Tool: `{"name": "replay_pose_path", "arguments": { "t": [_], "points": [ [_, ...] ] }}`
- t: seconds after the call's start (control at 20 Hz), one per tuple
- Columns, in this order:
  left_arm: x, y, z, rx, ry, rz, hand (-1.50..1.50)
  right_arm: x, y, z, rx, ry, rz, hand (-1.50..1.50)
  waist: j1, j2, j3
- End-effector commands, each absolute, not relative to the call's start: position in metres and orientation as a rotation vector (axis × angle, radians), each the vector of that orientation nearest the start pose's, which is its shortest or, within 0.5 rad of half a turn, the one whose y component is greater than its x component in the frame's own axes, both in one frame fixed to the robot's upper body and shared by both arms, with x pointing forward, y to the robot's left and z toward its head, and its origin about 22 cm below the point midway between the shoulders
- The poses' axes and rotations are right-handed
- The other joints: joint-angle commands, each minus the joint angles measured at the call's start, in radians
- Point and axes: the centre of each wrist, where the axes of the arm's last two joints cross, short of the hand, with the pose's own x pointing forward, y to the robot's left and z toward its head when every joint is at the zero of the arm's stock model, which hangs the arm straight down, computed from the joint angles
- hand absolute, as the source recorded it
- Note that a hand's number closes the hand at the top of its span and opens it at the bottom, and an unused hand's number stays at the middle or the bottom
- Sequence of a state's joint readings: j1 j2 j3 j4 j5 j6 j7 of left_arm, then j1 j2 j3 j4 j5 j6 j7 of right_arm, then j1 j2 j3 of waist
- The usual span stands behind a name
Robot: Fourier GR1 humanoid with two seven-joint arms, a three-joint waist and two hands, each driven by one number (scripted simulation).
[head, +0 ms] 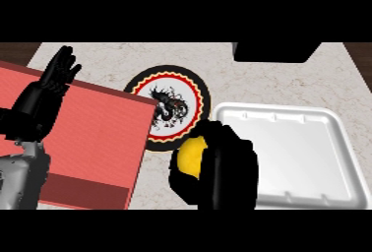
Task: Pick the lemon from the tray and place it in the plate
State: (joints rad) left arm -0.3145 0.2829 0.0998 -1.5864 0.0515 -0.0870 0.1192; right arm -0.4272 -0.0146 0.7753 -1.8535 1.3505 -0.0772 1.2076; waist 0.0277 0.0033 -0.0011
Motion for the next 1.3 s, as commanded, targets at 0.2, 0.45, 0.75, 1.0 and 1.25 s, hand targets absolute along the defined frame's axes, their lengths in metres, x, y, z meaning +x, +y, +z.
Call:
{"name": "replay_pose_path", "arguments": {
  "t": [0.2,0.45,0.75,1.0,1.25],
  "points": [
    [0.310,0.259,0.109,0.069,-1.768,-0.279,0.00,0.272,-0.019,0.146,-1.050,-1.357,0.382,1.50,0.046,0.012,0.000],
    [0.319,0.258,0.122,0.076,-1.777,-0.287,0.00,0.312,-0.014,0.137,-1.078,-1.311,0.372,1.50,0.053,0.017,0.001],
    [0.316,0.252,0.108,0.077,-1.787,-0.296,0.00,0.355,-0.021,0.102,-1.120,-1.241,0.423,1.50,0.057,0.021,0.001],
    [0.318,0.241,0.116,0.046,-1.792,-0.330,0.00,0.369,-0.028,0.087,-1.058,-1.163,0.326,1.50,0.081,0.024,0.002],
    [0.317,0.229,0.108,0.014,-1.796,-0.327,0.00,0.386,-0.031,0.091,-0.979,-1.192,0.260,-1.50,0.115,0.036,0.002]
  ]
}}
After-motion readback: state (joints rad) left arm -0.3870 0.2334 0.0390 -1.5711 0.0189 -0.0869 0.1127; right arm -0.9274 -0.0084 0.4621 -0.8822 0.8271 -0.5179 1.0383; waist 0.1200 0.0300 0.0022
